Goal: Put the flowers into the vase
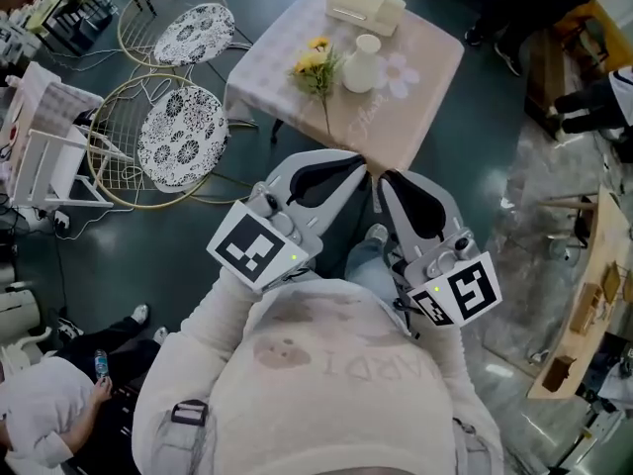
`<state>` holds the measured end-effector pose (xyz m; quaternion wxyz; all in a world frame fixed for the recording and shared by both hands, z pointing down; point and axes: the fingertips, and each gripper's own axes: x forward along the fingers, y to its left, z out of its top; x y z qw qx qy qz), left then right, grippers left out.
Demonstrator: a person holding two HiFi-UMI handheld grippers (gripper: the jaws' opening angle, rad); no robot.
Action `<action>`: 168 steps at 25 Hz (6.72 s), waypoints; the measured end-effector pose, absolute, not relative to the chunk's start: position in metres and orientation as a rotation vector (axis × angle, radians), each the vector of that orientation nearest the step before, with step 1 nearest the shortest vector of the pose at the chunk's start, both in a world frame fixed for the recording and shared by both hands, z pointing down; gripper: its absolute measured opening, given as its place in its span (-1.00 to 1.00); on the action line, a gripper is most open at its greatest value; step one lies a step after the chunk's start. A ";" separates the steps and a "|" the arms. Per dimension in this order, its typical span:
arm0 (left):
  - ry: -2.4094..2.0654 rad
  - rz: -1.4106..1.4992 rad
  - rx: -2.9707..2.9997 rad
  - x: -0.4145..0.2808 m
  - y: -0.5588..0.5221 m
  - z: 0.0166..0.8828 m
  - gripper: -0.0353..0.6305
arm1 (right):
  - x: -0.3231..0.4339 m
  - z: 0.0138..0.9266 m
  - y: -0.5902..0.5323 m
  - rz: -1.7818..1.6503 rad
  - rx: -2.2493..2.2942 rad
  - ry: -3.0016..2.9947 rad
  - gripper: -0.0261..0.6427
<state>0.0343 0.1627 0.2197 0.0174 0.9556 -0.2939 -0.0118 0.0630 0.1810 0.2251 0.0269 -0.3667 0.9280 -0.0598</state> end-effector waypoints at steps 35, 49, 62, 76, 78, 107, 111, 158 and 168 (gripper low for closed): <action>-1.175 -0.027 2.912 0.051 -0.041 0.214 -0.89 | 0.085 0.272 -0.038 -0.410 -1.027 3.023 -0.69; -1.086 -0.018 2.864 -0.056 -0.144 0.253 -0.89 | -0.024 0.417 -0.117 -0.877 -1.143 3.284 -0.56; -0.954 0.055 2.751 -0.068 -0.177 0.344 -0.89 | -0.023 0.577 -0.112 -1.498 -1.217 3.292 -0.48; -0.908 0.144 2.688 -0.072 -0.170 0.399 -0.89 | -0.033 0.638 -0.097 -1.738 -1.200 3.260 -0.68; -0.920 0.142 2.685 -0.074 -0.169 0.398 -0.89 | -0.033 0.638 -0.096 -1.805 -1.213 3.186 -0.72; -0.963 -0.052 2.904 -0.059 -0.110 0.270 -0.89 | -0.036 0.329 -0.181 -0.518 -1.298 2.995 -0.78; -0.915 -0.083 2.939 -0.036 -0.104 0.260 -0.89 | 0.007 0.296 -0.180 -0.362 -1.381 2.903 -0.78; -0.554 0.410 2.981 0.064 -0.189 0.475 -0.28 | 0.065 0.392 -0.230 -0.328 -1.677 2.674 -0.78; -0.578 0.415 2.952 0.062 -0.191 0.474 -0.28 | 0.069 0.419 -0.206 -0.293 -1.740 2.787 -0.72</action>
